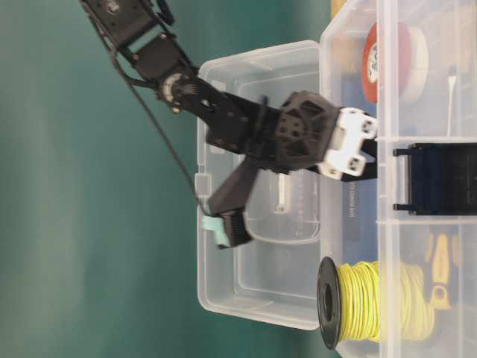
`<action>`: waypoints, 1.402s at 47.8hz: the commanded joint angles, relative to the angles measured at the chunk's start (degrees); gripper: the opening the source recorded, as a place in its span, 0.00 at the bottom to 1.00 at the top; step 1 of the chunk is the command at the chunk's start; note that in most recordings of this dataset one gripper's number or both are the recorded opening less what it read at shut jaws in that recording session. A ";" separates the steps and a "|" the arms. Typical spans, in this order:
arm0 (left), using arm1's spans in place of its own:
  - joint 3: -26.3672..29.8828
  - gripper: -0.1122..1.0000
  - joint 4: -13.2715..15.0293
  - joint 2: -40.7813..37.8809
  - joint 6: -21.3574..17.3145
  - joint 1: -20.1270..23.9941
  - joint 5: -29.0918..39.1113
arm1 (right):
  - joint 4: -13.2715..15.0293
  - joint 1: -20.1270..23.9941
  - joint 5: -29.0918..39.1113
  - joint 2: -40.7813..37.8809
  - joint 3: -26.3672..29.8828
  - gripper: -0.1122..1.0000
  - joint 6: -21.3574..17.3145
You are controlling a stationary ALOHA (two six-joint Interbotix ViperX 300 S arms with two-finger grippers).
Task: Pick the nipper from the toolbox among several items.
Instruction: 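Lift the pliers out and carry them toward the front of the table, then lower the pliers onto the table, open the right gripper and withdraw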
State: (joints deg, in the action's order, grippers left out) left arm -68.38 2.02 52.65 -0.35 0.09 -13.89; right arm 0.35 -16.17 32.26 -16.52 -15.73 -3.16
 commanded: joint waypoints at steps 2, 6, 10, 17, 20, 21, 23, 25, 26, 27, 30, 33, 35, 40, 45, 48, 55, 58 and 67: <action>0.62 0.10 0.09 -0.18 0.09 0.00 -0.26 | 0.09 -0.53 -0.26 7.56 -0.18 0.22 -0.26; 0.53 0.10 0.09 -0.18 0.09 0.44 -0.26 | 0.18 -0.70 -0.18 11.25 -0.79 0.22 -0.35; 0.53 0.10 0.09 -0.18 0.09 1.05 -0.26 | 0.18 -0.62 -0.18 14.68 -1.58 0.22 -0.44; 0.53 0.10 0.00 -0.18 0.09 1.58 -0.26 | 0.18 1.05 -0.35 20.92 -4.04 0.22 -0.79; 0.53 0.10 0.09 -0.18 0.09 1.58 -0.26 | 0.18 2.64 -0.35 23.03 -5.27 0.22 -1.23; 0.53 0.10 0.00 -0.18 0.09 1.58 -0.26 | 0.18 3.69 -0.62 23.99 -5.98 0.22 -1.58; 0.62 0.10 0.09 -0.18 0.09 1.67 -0.26 | 0.18 5.19 -1.23 25.14 -6.86 0.22 -2.11; 0.62 0.10 0.09 -0.09 0.09 1.67 -0.26 | 0.18 6.94 -2.11 25.93 -7.82 0.22 -2.81; 0.62 0.10 0.09 -0.09 0.09 1.76 -0.26 | 0.18 7.73 -2.55 26.10 -8.35 0.22 -3.16; 0.62 0.10 0.09 -0.09 0.09 1.85 -0.26 | 0.18 8.70 -2.99 26.46 -8.79 0.22 -3.60; 0.53 0.10 0.09 0.00 0.18 1.93 -0.26 | 0.18 11.51 -3.96 26.81 -9.84 0.22 -4.92; 0.62 0.10 0.09 0.09 0.18 2.11 -0.26 | 0.18 14.33 -4.66 26.72 -10.81 0.22 -6.50; 0.53 0.10 0.09 0.09 0.18 2.20 -0.26 | 0.18 16.52 -5.10 26.28 -11.34 0.22 -7.82; 0.53 0.10 0.09 0.26 0.09 2.55 -0.26 | 0.18 19.78 -6.50 24.52 -12.30 0.22 -10.11; 0.44 0.10 0.09 0.44 0.09 2.81 -0.26 | 0.18 21.88 -9.05 21.09 -13.10 0.22 -12.66; 0.44 0.10 0.09 0.53 0.18 2.90 -0.26 | 0.18 22.76 -10.28 18.63 -13.36 0.22 -13.89; 0.35 0.10 0.09 0.44 0.18 2.90 -0.09 | 0.18 24.26 -13.10 12.57 -13.36 0.22 -15.91; 0.26 0.10 0.09 0.44 0.18 2.90 -0.09 | -0.09 24.70 -14.06 10.46 -13.18 0.22 -16.17; -0.26 0.10 0.09 0.53 0.44 2.90 -0.26 | -1.49 25.31 -14.85 6.68 -12.83 0.22 -16.26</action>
State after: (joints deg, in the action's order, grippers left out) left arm -68.99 2.02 53.44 -0.09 2.81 -13.80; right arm -0.53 8.88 18.11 -10.02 -29.79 -19.34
